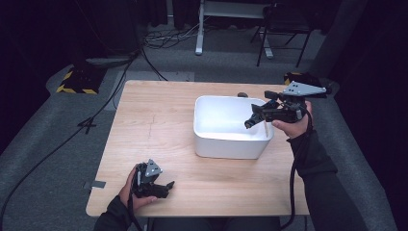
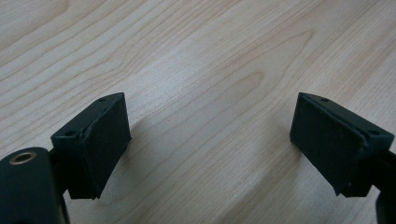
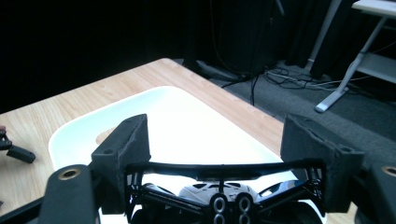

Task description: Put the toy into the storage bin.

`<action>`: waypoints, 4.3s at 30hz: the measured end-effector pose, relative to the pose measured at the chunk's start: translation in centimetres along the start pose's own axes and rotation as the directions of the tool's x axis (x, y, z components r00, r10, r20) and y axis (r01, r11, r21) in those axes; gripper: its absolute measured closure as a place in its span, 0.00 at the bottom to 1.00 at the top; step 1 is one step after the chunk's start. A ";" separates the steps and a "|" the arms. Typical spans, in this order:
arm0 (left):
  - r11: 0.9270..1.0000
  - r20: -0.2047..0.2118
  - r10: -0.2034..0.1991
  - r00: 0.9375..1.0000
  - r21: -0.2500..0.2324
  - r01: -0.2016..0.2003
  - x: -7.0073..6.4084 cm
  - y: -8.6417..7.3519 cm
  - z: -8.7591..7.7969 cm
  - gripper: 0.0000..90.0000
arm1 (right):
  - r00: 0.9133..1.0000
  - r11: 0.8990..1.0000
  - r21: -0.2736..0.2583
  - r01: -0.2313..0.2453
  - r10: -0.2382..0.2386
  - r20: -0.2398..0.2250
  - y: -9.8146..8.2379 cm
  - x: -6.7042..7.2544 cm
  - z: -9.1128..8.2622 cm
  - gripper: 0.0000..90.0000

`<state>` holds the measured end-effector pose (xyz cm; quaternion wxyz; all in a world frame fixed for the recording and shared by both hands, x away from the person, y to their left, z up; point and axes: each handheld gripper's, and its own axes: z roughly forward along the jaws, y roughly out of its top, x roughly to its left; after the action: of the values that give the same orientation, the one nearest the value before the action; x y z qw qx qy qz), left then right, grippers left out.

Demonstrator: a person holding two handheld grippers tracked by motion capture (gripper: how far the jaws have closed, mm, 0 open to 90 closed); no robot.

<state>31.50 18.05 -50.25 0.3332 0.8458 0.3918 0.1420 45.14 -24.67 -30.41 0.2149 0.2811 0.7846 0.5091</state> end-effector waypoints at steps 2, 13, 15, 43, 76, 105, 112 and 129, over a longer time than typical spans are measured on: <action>1.000 0.000 0.000 1.000 0.000 0.000 0.0 0.0 0.0 0.14 | 1.000 1.000 0.018 0.001 -0.001 -0.008 -0.2 0.0 0.5 0.28; 1.000 0.000 0.000 1.000 0.000 0.000 0.0 0.0 0.0 0.14 | 0.998 0.994 0.108 0.017 -0.011 -0.054 -1.1 0.0 2.9 0.28; 1.000 0.000 0.000 1.000 0.001 0.000 0.0 0.0 0.0 0.14 | 0.998 0.991 0.128 0.027 -0.020 -0.058 -1.1 0.1 3.4 0.28; 1.000 0.007 0.005 1.000 -0.001 -0.005 0.0 0.1 0.1 0.14 | 0.984 0.890 0.424 0.170 -0.134 -0.113 -1.5 0.4 7.0 0.28; 1.000 0.003 0.011 1.000 -0.002 -0.011 0.1 0.1 0.1 0.14 | 0.955 0.768 0.572 0.290 -0.198 -0.219 -4.2 -1.1 6.5 0.27; 1.000 0.003 0.012 1.000 -0.002 -0.012 0.1 0.1 0.1 0.14 | 0.952 0.745 0.599 0.295 -0.173 -0.254 -3.9 -1.0 6.0 0.27; 1.000 0.002 0.012 1.000 -0.002 -0.012 0.1 0.1 0.1 0.14 | 0.955 0.791 0.550 0.268 -0.142 -0.260 -4.1 -1.5 5.3 0.26; 1.000 0.004 0.010 1.000 -0.001 -0.010 0.0 0.1 0.1 0.14 | 0.975 0.878 0.453 0.154 -0.061 -0.213 -4.5 -1.5 3.6 0.27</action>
<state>31.64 17.99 -50.24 0.3337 0.8478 0.3868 0.1424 47.48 -24.66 -35.85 0.0924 0.2298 0.9154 0.3173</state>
